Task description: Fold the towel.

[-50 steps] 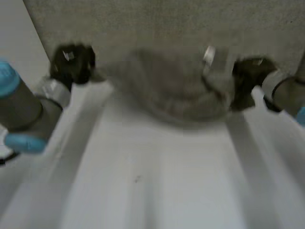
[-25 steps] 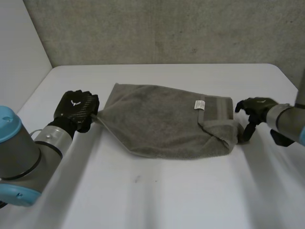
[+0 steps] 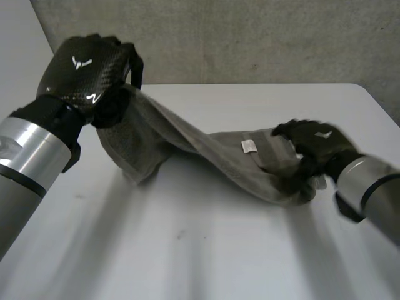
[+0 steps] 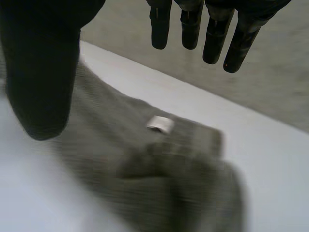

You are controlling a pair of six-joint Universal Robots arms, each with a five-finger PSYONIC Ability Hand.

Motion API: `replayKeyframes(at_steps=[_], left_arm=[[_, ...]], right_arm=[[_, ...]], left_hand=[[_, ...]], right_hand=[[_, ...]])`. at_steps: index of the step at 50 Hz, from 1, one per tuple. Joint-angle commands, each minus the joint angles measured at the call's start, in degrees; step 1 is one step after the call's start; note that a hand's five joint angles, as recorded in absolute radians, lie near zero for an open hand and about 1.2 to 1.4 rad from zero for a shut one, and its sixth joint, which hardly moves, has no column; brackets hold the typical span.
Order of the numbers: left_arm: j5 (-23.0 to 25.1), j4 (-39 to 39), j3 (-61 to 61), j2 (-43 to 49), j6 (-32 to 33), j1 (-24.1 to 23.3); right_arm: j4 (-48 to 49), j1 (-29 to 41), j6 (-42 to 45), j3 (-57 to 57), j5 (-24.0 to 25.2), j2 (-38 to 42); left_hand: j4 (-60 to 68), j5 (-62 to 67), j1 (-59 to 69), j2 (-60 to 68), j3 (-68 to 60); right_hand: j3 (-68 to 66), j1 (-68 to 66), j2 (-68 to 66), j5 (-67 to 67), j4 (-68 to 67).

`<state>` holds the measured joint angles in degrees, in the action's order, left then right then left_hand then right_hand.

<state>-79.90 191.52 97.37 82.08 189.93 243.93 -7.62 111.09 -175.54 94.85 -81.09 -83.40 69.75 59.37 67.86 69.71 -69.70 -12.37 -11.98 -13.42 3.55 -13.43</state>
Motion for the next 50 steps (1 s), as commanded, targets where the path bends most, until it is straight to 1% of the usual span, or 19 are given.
replayKeyframes(at_steps=[1,6,13,17,26,30,31,32,34,35,37,38,39,40,41,42,43,45,50], left_arm=[[-2.53,-0.63,-4.03,0.54,-0.08,-4.16],[-4.82,-0.71,-5.96,0.63,-0.17,-5.83],[-5.35,-0.63,-7.20,0.37,-0.70,-8.30],[-6.05,-0.63,-7.37,0.19,-1.66,-9.35],[-6.14,-0.54,-7.90,0.19,-2.10,-9.00],[-6.32,-0.45,-8.25,0.19,-2.02,-8.65],[-6.84,-0.36,-8.34,0.19,-2.02,-8.30],[-6.84,-0.36,-8.34,0.19,-2.02,-8.30],[-7.89,-0.36,-8.25,0.19,-1.75,-7.07],[-7.90,-0.36,-8.25,0.19,-1.75,-7.07],[-8.08,-0.36,-7.73,0.36,-1.66,-4.36],[-8.07,-0.36,-7.73,0.37,-1.66,-4.34],[-7.99,-0.45,-7.47,0.45,-1.66,-2.43],[-7.99,-0.45,-7.46,0.45,-1.66,-2.41],[-7.73,-0.62,-7.29,0.63,-1.66,-0.14],[-7.55,-0.71,-6.85,0.72,-1.92,1.71],[-7.55,-0.71,-6.85,0.72,-1.93,1.72],[-7.29,-0.63,-5.45,0.80,-1.75,3.47],[-7.28,-0.63,-3.43,1.07,-1.58,4.27]], right_arm=[[2.77,7.20,-8.24,3.06,-0.56,0.61],[6.98,7.56,-8.15,5.69,-0.91,0.61],[14.29,7.21,-8.15,7.63,-3.02,1.75],[19.03,7.47,-8.07,7.02,-6.18,6.22],[20.53,9.31,-7.89,1.67,-6.89,17.12],[20.80,9.14,-7.80,0.43,-7.33,18.80],[20.71,8.71,-7.71,0.08,-7.85,18.63],[20.71,8.70,-7.71,0.08,-7.85,18.63],[20.54,7.31,-6.06,0.16,-8.64,17.32],[20.54,7.30,-6.04,0.16,-8.65,17.31],[20.62,1.97,0.25,0.95,-8.73,13.12],[20.62,1.94,0.28,0.95,-8.73,13.09],[20.80,-1.63,4.20,1.65,-8.21,10.83],[20.80,-1.67,4.24,1.66,-8.21,10.81],[20.89,-4.63,7.46,2.18,-7.77,9.06],[20.97,-7.01,10.71,2.10,-6.11,7.57],[20.97,-7.03,10.74,2.10,-6.10,7.55],[20.27,-9.05,16.08,1.66,-3.12,4.67],[18.00,-9.14,22.41,1.22,-0.65,-2.80]], left_hand=[[10.25,10.63,12.14,10.29,-10.30],[10.25,10.63,12.14,10.29,-10.30],[10.25,10.63,12.14,10.29,-10.30],[10.25,10.63,12.14,10.29,-10.30],[10.25,10.63,12.14,10.29,-10.30],[10.25,10.63,12.14,10.29,-10.30],[10.25,10.63,12.14,10.29,-10.30],[10.25,10.63,12.14,10.29,-10.30],[10.25,10.63,12.14,10.29,-10.30],[10.25,10.63,12.14,10.29,-10.30],[10.25,10.63,12.14,10.29,-10.30],[10.25,10.63,12.14,10.29,-10.30],[10.25,10.63,12.14,10.29,-10.30],[10.25,10.63,12.14,10.29,-10.30],[10.25,10.63,12.14,10.29,-10.30],[10.25,10.63,12.14,10.29,-10.30],[10.25,10.63,12.14,10.29,-10.30],[10.25,10.63,12.14,10.29,-10.30],[10.25,10.63,12.14,10.29,-10.30]], right_hand=[[-7.62,-8.01,-6.57,6.44,-6.56],[-13.68,-14.08,-12.64,12.50,-12.63],[-12.69,-13.08,-11.64,11.50,-11.63],[-12.35,-12.74,-11.30,11.17,-11.29],[-13.02,-13.41,-11.97,11.83,-11.96],[-17.40,-17.79,-16.35,16.21,-16.34],[-22.39,-22.78,-21.34,21.21,-21.33],[-22.44,-22.83,-21.39,21.26,-21.38],[-33.32,-33.72,-32.27,32.14,-32.27],[-33.37,-33.77,-32.33,32.19,-32.32],[-45.24,-45.64,-44.20,44.06,-44.19],[-45.32,-45.71,-44.27,44.13,-44.26],[-59.14,-59.53,-58.09,57.96,-58.08],[-59.28,-59.67,-58.23,58.10,-58.22],[-67.55,-67.94,-66.50,66.36,-66.49],[-67.63,-68.02,-66.58,66.45,-66.57],[-67.63,-68.02,-66.58,66.45,-66.57],[-67.63,-68.02,-66.58,66.45,-66.57],[-67.63,-68.02,-66.58,66.45,-66.57]])
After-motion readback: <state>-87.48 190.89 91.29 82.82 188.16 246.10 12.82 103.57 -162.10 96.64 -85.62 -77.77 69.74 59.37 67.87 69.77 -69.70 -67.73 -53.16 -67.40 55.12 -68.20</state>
